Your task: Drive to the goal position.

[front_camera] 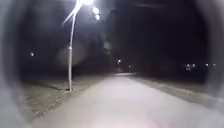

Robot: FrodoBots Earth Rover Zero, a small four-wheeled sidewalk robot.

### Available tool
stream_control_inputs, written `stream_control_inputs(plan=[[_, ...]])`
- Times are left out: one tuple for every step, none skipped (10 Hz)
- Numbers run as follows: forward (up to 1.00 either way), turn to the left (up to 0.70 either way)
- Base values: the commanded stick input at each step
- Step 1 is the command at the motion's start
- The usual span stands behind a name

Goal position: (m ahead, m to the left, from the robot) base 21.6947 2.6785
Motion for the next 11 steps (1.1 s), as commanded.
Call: stream_control_inputs(plan=[[0.70,0.00],[0.70,0.00],[0.70,0.00],[0.70,0.00],[0.70,0.00],[0.70,0.00],[0.70,0.00],[0.70,0.00],[0.70,0.00],[0.70,0.00],[0.70,0.00]])
